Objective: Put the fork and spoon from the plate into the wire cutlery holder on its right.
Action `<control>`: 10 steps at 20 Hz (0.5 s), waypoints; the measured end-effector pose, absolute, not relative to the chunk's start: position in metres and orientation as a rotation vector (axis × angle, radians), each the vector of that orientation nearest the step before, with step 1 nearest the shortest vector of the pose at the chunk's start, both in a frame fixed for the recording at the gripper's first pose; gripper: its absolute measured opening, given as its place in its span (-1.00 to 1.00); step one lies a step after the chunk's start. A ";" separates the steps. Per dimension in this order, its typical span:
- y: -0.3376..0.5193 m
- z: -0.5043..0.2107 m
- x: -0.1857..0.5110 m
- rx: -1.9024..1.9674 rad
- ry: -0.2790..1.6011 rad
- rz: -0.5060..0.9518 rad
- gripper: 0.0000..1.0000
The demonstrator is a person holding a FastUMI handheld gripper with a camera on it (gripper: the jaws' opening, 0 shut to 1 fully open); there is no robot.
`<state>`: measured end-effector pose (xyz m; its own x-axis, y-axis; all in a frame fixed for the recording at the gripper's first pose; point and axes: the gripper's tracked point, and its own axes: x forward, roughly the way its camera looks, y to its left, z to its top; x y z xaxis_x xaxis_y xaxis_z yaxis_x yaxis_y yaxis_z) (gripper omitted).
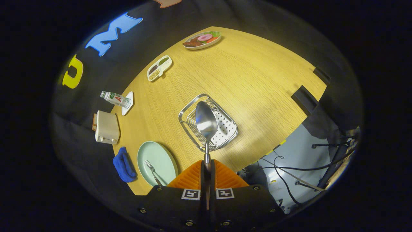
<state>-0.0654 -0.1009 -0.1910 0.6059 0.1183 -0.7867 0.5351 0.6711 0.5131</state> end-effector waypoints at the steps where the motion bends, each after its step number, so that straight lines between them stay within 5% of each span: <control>1: -0.103 -0.193 -0.068 0.829 0.921 -0.277 -0.93; 10: -0.107 -0.195 -0.069 0.737 1.053 -0.234 -0.93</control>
<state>-0.0692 -0.1067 -0.1952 0.4965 0.1634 -0.8525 0.5085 0.7412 0.4382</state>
